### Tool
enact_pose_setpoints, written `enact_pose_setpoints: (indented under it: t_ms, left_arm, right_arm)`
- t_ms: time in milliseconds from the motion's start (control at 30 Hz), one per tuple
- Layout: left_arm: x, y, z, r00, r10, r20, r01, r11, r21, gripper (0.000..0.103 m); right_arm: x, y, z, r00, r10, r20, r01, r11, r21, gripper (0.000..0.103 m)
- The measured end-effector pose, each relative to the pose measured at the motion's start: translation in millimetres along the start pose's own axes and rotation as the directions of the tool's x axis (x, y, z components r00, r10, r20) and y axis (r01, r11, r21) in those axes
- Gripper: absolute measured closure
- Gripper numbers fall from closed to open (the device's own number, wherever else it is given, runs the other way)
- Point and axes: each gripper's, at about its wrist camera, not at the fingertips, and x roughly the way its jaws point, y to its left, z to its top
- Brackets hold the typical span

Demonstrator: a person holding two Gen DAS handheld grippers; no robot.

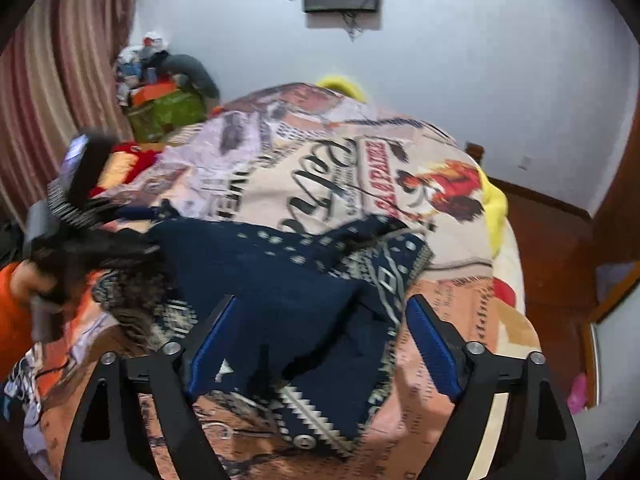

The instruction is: Fold large clothes

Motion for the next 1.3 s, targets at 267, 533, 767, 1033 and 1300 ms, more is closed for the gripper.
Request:
enact_pose_setpoints:
  t_ms: [267,533,767,1033,1300]
  left_arm:
    - [16,42,49,1.000,-0.025,0.001,0.025,0.981,-0.190,0.033]
    - [-16,109,40,0.999,-0.026,0.046,0.038,0.962,-0.269,0.033]
    - [-36,134,-27,0.999,-0.009,-0.043,0.003,0.990,-0.143,0.033]
    - [-36,126,-104,0.991,-0.064,-0.121,0.056,0.997,-0.062,0.030]
    - [1,125,-123,0.987,0.006,-0.162,-0.023,0.994,-0.106,0.030]
  right_arm:
    - [34,33,0,0.997,0.035,-0.075,-0.044,0.991,-0.127,0.010]
    - [100,23,9,0.976,-0.026,-0.215,-0.010,0.986,-0.166,0.010]
    - [130,-13,45,0.960,-0.204,-0.191,0.186,0.977,-0.108,0.010]
    - [90,-42,76,0.972,-0.209,-0.103,0.218,0.972,0.089,0.010]
    - [68,8,56,0.986,-0.133,-0.104,0.127,0.990,-0.061,0.010]
